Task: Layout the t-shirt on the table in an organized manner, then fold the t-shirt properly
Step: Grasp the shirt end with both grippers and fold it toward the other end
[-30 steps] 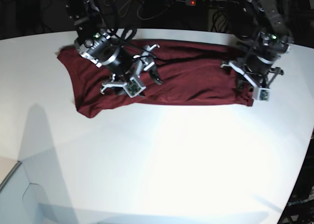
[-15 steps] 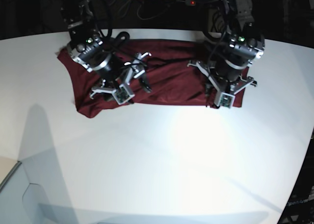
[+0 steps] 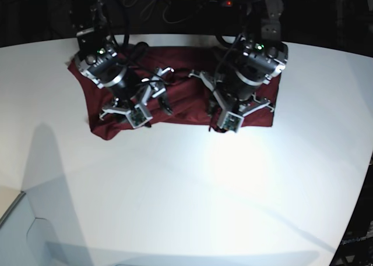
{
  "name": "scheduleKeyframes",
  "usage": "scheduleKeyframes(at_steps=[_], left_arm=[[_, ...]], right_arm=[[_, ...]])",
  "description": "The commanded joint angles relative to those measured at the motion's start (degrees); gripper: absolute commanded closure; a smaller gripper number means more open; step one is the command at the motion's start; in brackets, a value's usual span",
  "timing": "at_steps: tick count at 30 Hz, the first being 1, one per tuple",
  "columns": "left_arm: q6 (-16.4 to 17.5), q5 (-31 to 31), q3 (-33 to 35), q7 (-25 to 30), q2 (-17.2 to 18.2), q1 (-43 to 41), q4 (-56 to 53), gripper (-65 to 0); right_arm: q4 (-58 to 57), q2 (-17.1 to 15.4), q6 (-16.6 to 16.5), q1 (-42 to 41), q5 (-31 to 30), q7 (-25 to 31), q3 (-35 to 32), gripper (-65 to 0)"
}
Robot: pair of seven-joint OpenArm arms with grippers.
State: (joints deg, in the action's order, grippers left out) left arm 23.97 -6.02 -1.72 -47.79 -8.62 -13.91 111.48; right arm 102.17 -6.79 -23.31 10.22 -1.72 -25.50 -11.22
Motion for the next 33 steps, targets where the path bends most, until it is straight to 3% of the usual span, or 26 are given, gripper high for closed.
scheduleKeyframes(at_steps=[1, 10, 21, 31, 33], left_arm=[[-0.2, 0.5, 0.6, 1.2, -0.4, 0.5, 0.8, 0.0], [-0.2, 0.5, 0.7, 1.2, -0.4, 0.4, -3.0, 0.0], [-0.2, 0.5, 5.5, 1.2, -0.4, 1.0, -4.9, 0.0], [-0.2, 0.5, 5.4, 1.2, -0.4, 2.3, -6.7, -0.2], [-0.2, 1.1, 5.5, 0.9, -0.4, 2.8, -7.5, -3.0]], right_arm=[[1.0, 0.0, -0.2, -0.5, -0.4, 1.5, 1.1, -35.4], [0.9, 0.2, -0.2, -2.0, -0.7, 1.3, 7.4, -35.4], [1.0, 0.2, -0.2, -1.4, -0.8, 1.4, 7.5, -35.4], [1.0, 0.1, -0.2, -1.4, -0.8, 1.2, 7.6, -35.4], [1.0, 0.1, -0.2, -1.4, -0.8, 1.2, 7.6, -35.4]])
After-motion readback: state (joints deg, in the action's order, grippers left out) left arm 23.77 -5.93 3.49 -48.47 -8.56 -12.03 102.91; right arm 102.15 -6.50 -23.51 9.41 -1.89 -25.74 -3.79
